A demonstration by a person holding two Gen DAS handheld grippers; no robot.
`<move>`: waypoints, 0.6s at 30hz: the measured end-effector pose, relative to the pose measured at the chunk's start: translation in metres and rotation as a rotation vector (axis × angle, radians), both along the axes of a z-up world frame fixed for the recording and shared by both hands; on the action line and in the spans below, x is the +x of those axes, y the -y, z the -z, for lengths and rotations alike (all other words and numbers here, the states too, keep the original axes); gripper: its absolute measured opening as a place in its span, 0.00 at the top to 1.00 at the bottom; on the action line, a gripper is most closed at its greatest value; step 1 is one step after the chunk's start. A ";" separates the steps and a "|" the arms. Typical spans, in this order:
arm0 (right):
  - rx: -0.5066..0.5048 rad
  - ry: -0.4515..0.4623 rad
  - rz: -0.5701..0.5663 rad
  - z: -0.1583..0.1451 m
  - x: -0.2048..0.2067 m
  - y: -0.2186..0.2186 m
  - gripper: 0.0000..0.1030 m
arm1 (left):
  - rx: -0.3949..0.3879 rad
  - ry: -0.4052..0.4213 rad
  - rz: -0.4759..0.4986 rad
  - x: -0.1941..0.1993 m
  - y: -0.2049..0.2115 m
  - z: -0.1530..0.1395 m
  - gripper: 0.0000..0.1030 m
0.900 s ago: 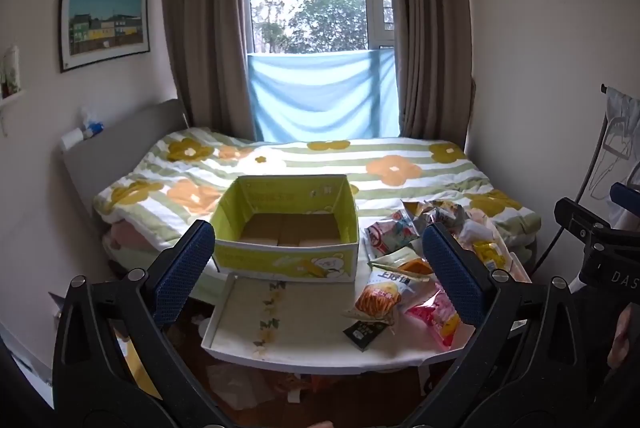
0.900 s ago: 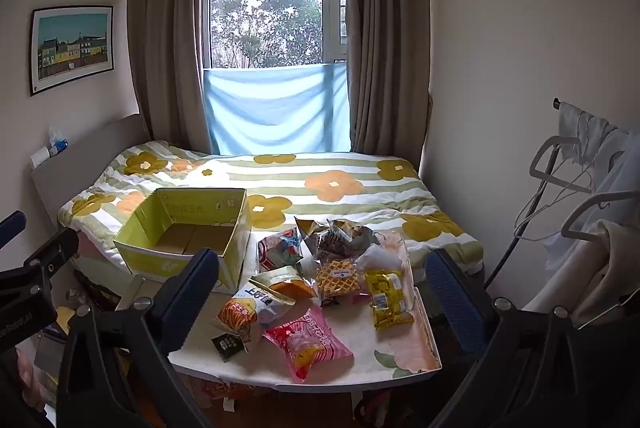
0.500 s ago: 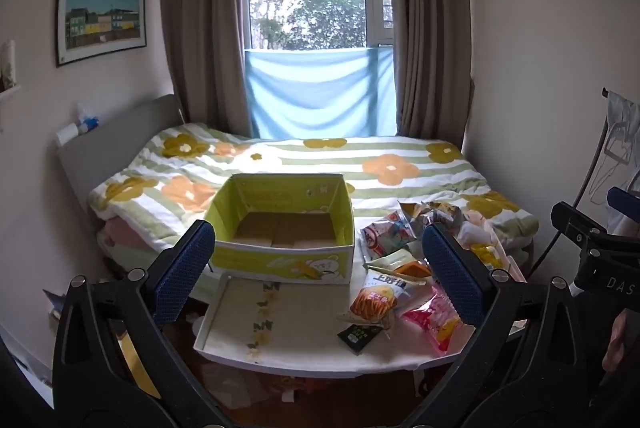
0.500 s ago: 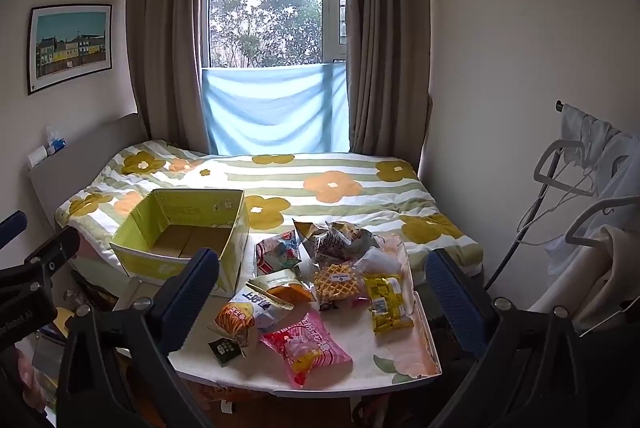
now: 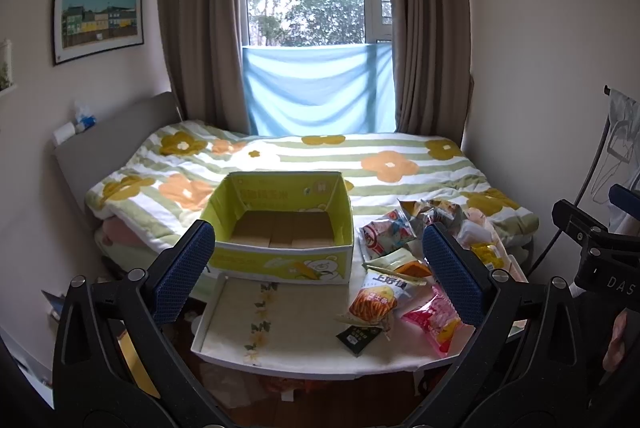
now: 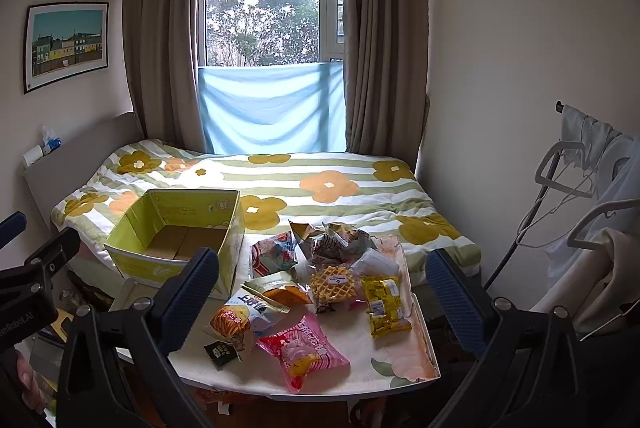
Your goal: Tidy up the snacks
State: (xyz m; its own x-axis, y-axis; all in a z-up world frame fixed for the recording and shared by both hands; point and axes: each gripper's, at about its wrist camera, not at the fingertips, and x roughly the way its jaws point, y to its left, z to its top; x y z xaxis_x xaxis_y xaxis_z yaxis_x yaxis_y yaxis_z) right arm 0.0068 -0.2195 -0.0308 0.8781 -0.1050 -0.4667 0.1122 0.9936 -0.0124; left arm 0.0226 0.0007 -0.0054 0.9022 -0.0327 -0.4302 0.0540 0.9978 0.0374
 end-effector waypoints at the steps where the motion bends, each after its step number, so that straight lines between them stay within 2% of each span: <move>1: -0.001 -0.001 -0.001 0.001 0.001 0.000 0.00 | -0.001 -0.001 0.000 0.001 -0.001 0.000 0.00; 18: -0.005 -0.003 0.002 -0.001 0.002 -0.003 0.00 | 0.001 -0.007 -0.004 0.004 -0.003 0.003 0.00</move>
State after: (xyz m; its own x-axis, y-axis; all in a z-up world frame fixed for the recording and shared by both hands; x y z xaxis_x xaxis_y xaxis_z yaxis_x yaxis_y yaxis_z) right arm 0.0084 -0.2165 -0.0299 0.8763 -0.1095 -0.4692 0.1144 0.9933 -0.0182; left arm 0.0267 0.0038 -0.0083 0.8994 -0.0286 -0.4362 0.0502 0.9980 0.0381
